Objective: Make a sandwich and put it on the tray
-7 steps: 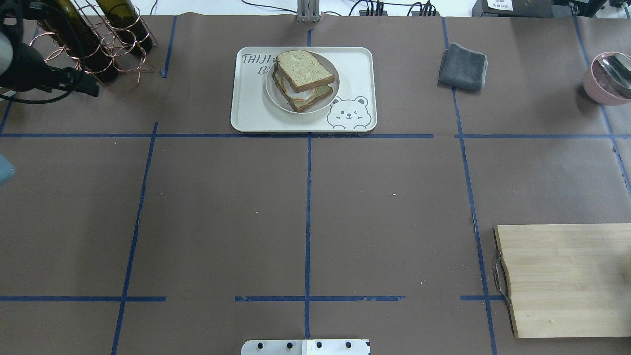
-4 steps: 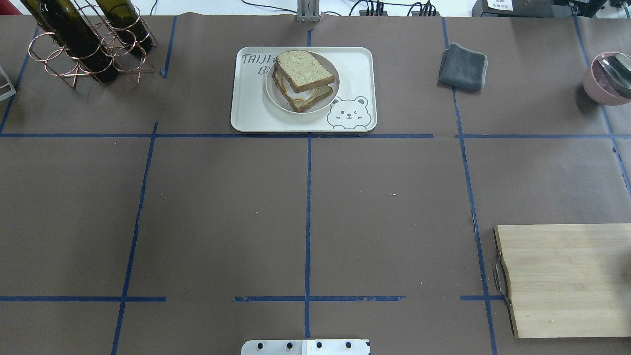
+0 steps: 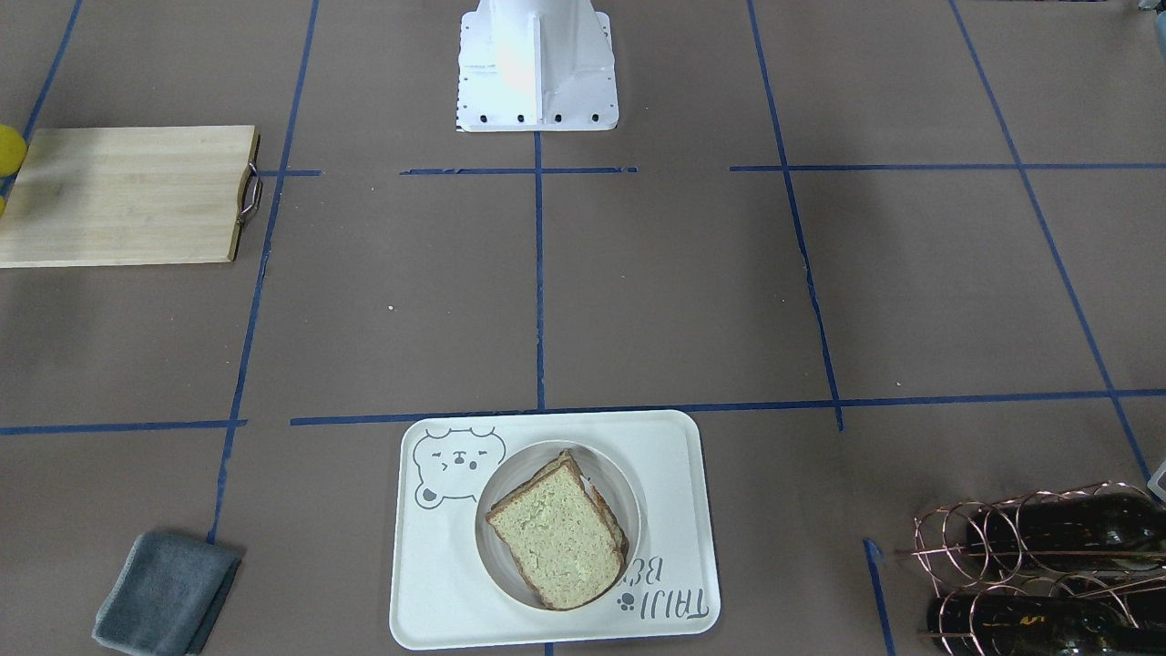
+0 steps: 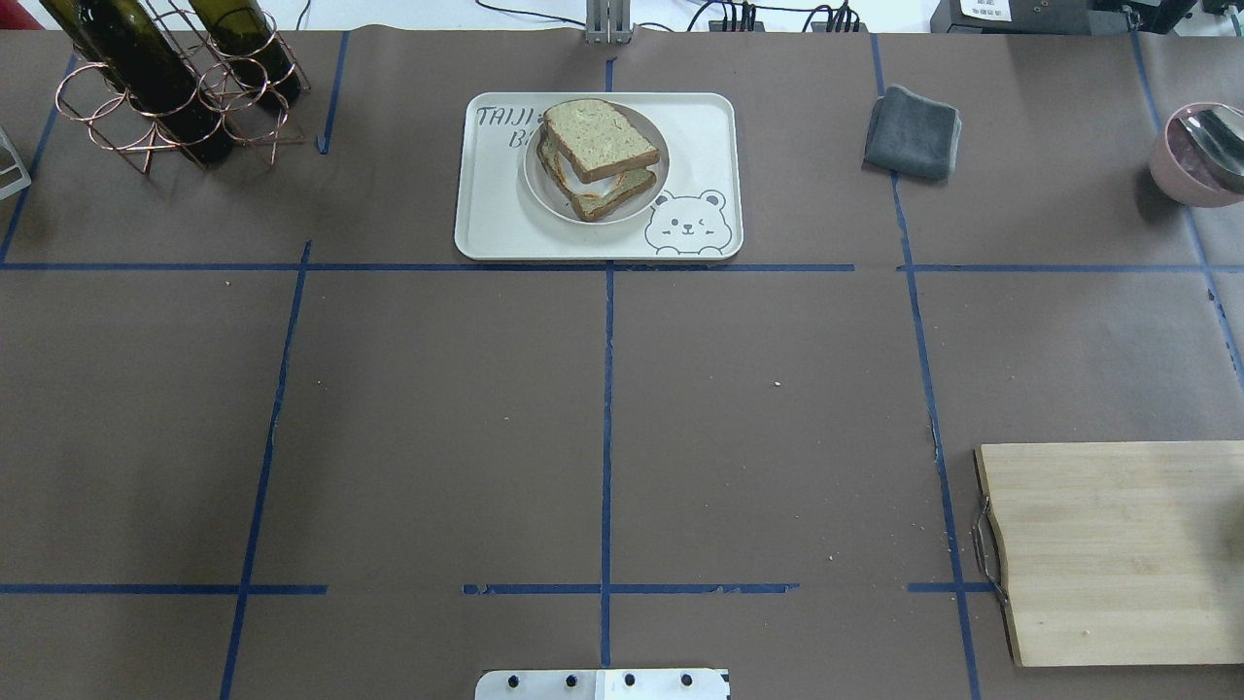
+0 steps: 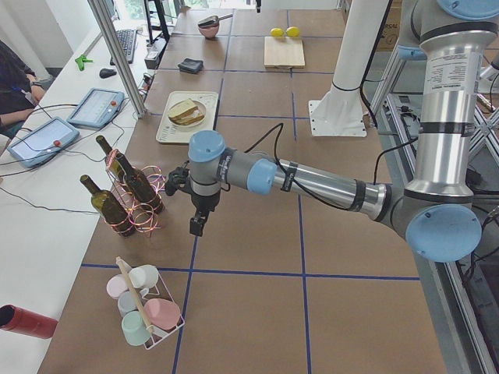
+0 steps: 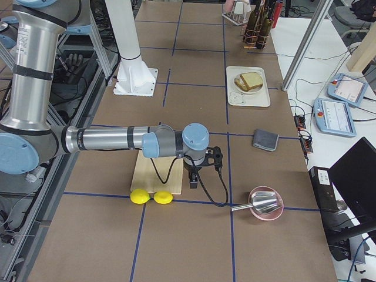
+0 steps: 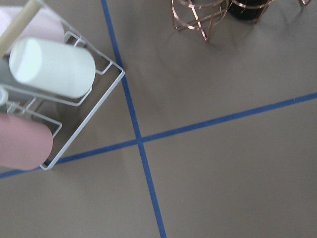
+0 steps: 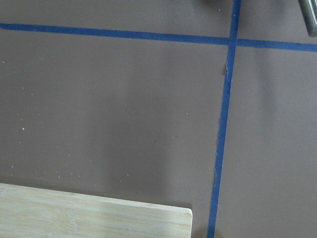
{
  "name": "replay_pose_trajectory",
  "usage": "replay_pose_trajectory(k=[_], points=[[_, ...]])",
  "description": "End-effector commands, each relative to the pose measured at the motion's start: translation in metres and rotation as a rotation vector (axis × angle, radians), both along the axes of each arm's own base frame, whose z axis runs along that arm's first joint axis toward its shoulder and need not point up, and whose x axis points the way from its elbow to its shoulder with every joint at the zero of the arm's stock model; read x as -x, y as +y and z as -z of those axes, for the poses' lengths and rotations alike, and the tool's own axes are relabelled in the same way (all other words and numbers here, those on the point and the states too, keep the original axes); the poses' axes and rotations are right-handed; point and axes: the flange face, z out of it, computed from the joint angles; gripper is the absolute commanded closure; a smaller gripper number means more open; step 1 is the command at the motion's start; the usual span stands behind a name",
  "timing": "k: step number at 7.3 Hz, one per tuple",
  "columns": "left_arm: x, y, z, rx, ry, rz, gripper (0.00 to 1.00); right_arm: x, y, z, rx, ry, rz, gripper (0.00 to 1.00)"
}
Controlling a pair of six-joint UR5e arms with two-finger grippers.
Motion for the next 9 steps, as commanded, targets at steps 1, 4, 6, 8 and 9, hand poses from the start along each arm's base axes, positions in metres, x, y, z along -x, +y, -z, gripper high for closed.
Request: replay_pose_trajectory(k=[1, 4, 6, 8, 9], points=[[0.002, 0.028, -0.028, 0.060, 0.043, -0.008, 0.00, -0.012, -0.007, 0.014, -0.028, -0.002, -0.039, 0.00], [0.008, 0.024, -0.028, 0.066, 0.038, 0.009, 0.00, -0.013, -0.005, -0.006, 0.024, 0.003, -0.050, 0.00], [0.023, 0.020, -0.039, 0.084, 0.042, 0.044, 0.00, -0.022, -0.003, -0.029, 0.070, 0.004, -0.071, 0.00], [0.026, 0.019, -0.044, 0.092, 0.042, 0.049, 0.00, -0.030, -0.002, -0.029, 0.070, 0.002, -0.092, 0.00], [0.027, 0.020, -0.044, 0.092, 0.042, 0.052, 0.00, -0.031, -0.002, -0.029, 0.070, 0.002, -0.093, 0.00]])
